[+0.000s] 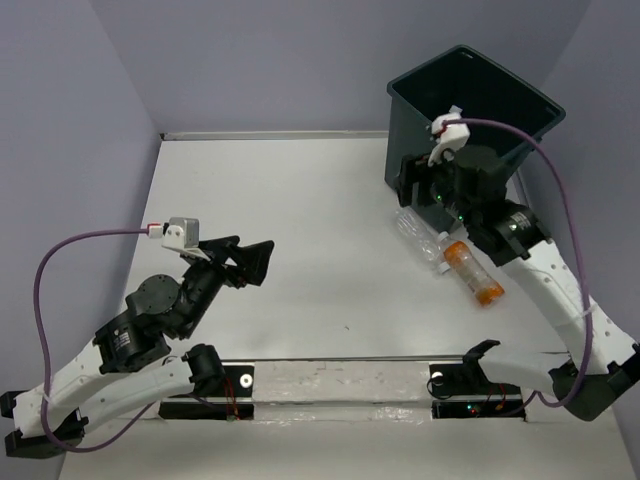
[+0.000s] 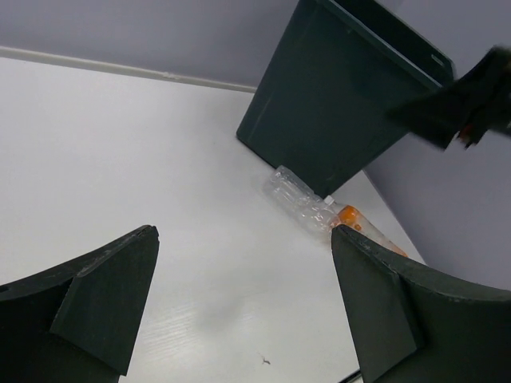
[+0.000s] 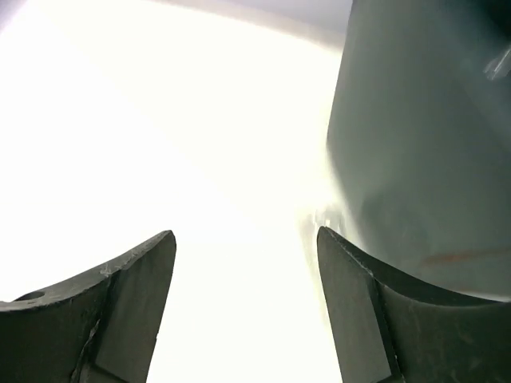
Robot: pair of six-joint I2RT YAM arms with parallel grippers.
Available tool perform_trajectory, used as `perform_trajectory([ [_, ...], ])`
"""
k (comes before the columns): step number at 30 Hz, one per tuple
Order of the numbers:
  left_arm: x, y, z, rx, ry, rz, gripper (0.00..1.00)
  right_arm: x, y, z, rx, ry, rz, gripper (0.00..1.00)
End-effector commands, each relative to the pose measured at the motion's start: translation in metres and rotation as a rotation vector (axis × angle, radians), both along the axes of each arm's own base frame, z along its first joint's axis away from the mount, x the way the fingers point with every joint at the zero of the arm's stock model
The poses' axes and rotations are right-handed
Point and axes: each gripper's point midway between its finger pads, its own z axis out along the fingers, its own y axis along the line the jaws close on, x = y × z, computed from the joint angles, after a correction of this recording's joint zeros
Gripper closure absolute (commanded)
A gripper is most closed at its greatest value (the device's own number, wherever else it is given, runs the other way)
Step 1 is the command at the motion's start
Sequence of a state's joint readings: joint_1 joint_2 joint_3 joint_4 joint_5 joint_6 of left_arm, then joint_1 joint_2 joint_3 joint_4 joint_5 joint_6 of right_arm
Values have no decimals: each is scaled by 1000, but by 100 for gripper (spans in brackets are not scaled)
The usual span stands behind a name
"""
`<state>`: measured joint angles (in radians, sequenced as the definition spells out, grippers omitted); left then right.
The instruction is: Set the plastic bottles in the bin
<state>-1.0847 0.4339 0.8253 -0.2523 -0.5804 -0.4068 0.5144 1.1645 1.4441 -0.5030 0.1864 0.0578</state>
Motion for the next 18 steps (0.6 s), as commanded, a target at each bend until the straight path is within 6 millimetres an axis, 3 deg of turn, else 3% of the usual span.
perform_trajectory([
  [1, 7, 20, 3, 23, -45, 90, 1, -13, 4, -111, -104, 228, 19, 23],
  [2, 7, 22, 3, 3, -54, 102, 1, -12, -2, -132, -144, 251, -7, 18],
  [7, 9, 27, -5, 22, -61, 121, 1, 11, -18, -180, -326, 337, -106, 6],
  [8, 9, 30, -7, 25, -58, 134, 1, 21, -25, -199, -386, 372, -163, 5],
  [14, 9, 36, -8, 17, -64, 152, 1, 57, -24, -230, -497, 358, -225, 7],
  [16, 8, 35, -10, 21, -59, 147, 1, 62, -26, -254, -547, 395, -237, 8],
  [18, 8, 35, -10, 24, -58, 147, 1, 64, -26, -262, -560, 404, -247, 8],
])
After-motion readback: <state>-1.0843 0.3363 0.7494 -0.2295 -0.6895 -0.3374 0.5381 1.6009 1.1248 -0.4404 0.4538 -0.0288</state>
